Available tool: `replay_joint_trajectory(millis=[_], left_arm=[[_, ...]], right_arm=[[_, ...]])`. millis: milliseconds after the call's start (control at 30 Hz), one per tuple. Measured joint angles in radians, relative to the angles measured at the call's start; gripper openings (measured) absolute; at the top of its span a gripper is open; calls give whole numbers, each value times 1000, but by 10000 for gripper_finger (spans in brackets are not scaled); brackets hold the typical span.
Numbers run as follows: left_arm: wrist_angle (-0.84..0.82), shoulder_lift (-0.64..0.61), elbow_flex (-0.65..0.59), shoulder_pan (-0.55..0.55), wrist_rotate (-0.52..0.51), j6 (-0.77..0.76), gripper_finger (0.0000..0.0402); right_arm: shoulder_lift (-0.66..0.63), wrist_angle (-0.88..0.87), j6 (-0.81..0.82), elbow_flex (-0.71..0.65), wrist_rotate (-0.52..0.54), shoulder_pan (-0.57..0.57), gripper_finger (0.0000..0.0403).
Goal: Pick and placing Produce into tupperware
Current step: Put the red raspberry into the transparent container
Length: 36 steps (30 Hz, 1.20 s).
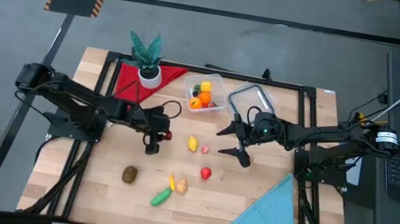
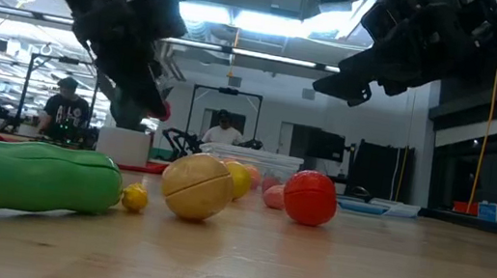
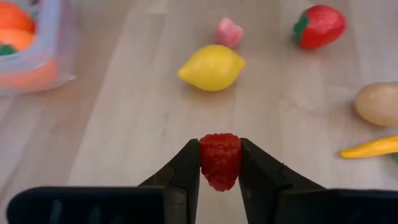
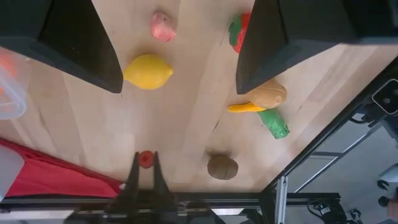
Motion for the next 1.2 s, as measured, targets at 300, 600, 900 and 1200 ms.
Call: replay_joint_trajectory(millis=[300,600,900,1200], left_arm=[[41,-9,-54,55,2,19,79],[394,-85,-211,117,148,22,79],[783,-109,-360,121,210,18,79],[1107,-109,-475,107,190,26,79]], right_arm=[[0,0,-9,0,0,0,314],[0,-4,18,0,0,6,314],[0,-3,16,0,0,7,314],[0,0,13,0,0,7,314]])
